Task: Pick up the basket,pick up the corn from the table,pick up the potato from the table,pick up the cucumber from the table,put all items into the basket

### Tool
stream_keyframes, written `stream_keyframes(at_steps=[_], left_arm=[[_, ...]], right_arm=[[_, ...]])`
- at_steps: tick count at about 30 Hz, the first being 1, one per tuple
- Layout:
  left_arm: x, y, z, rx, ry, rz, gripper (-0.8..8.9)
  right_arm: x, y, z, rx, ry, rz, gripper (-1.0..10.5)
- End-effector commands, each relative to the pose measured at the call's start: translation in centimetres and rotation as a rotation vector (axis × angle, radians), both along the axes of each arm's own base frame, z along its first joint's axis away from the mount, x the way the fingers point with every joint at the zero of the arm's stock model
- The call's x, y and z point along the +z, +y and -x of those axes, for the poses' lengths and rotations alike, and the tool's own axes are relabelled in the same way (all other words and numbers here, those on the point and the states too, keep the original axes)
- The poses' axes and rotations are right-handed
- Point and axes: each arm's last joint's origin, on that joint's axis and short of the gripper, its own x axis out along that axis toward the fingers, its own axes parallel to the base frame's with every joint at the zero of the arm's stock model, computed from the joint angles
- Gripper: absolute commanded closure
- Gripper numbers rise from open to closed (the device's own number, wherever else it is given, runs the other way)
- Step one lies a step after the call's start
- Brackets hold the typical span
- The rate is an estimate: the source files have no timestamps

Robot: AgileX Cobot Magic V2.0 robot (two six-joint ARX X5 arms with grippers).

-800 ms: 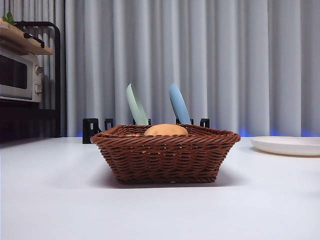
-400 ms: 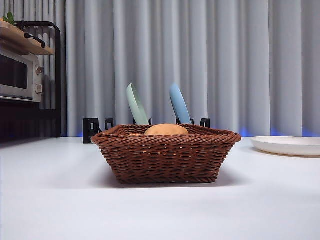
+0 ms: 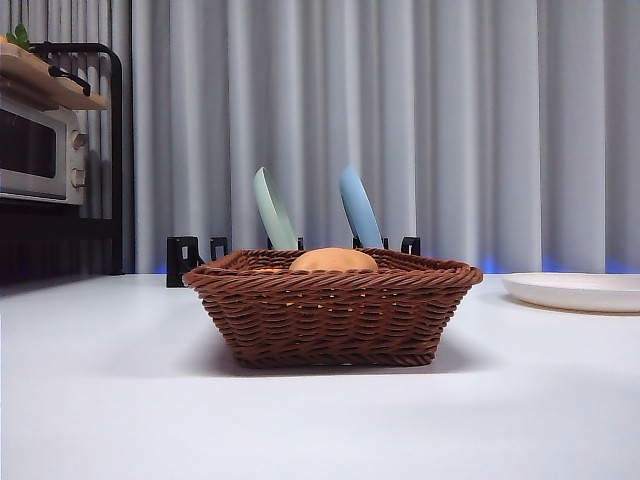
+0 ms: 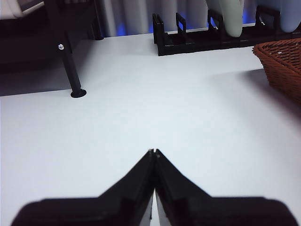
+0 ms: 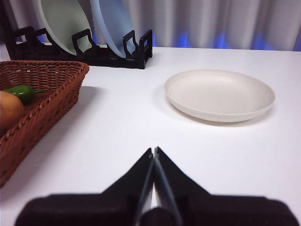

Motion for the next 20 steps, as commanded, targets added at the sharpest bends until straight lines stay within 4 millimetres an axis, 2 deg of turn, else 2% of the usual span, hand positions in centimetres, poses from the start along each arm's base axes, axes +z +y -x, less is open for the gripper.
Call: stream_keyframes(at_steps=[1, 3, 20], left_arm=[[-0.47, 0.03, -0.06, 0.003, 0.009, -0.009, 8.16], [-0.47, 0.03, -0.06, 0.003, 0.009, -0.009, 8.16], [-0.47, 0.03, -0.06, 0.003, 0.009, -0.008, 8.16]], right_arm=[[-0.48, -0.02, 0.03, -0.009, 0.036, -0.047, 9.5], [-0.47, -0.02, 0.03, -0.016, 0.043, -0.088, 9.5], [-0.51, -0.03, 0.01, -0.020, 0.048, -0.086, 9.5]])
